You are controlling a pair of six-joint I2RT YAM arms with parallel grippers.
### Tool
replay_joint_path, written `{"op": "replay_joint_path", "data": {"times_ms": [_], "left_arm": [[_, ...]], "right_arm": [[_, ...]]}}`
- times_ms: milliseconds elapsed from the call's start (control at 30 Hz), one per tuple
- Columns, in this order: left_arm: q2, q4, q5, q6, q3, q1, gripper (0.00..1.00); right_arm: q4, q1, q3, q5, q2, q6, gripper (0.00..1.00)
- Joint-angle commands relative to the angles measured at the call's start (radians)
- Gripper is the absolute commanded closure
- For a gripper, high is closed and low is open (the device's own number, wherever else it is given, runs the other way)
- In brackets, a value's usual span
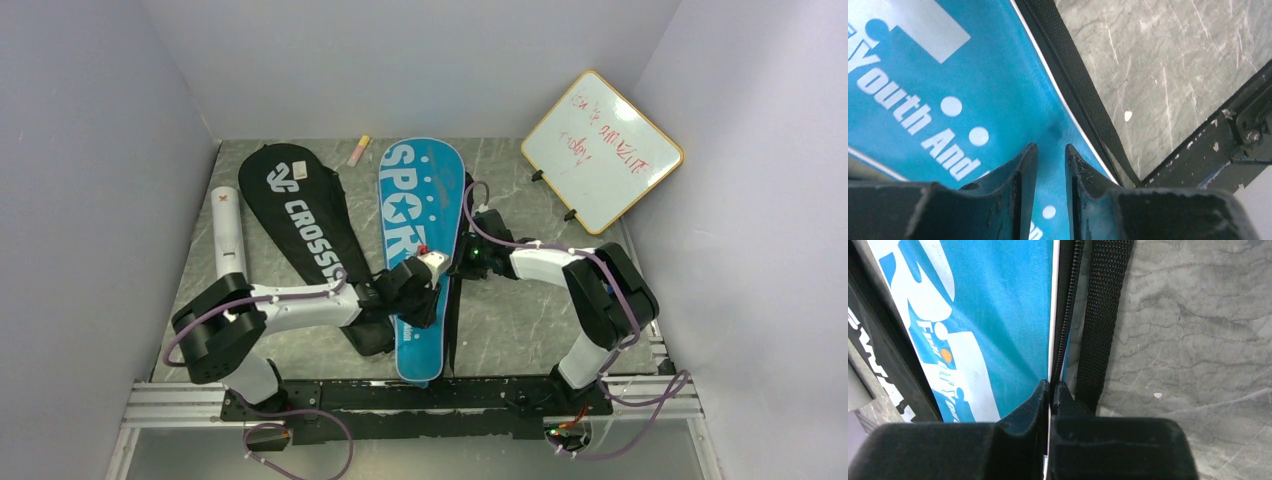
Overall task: Pack up the badminton gear
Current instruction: Pick up the racket bag from the center of the board.
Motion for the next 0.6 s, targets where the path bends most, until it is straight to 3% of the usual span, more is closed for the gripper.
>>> {"op": "replay_joint_path", "data": {"times_ms": [0,300,333,400,433,567], "left_arm": [[-0.104,-0.050,0.003,0.052,-0.025,-0.005,0.66],[-0.213,-0.161,-0.133,0.073,0.041,-0.082,0.38],[-0.205,-0.172,-0.155,0.066,0.057,-0.099,0.32],[-0.184,-0.208,-0.231,0.044,0.098,-0.141,0.11],[-0.167,-0.229,-0.273,0.031,0.129,-0.165,0.05],[-0.114,-0.292,-0.419,-0.037,0.204,-0.247,0.04]], "right_arm": [[0.020,0.002,0.027,0.021,-0.016,-0.030,1.00],[-0.037,0.013,-0.004,-0.026,-0.274,-0.037,1.00],[-0.048,0.016,-0.003,-0.027,-0.296,-0.033,1.00],[-0.071,0.023,-0.001,-0.026,-0.330,-0.018,1.00],[-0.077,0.026,-0.002,-0.030,-0.347,-0.007,1.00],[-0.068,0.041,-0.011,-0.062,-0.401,0.051,1.00]]}}
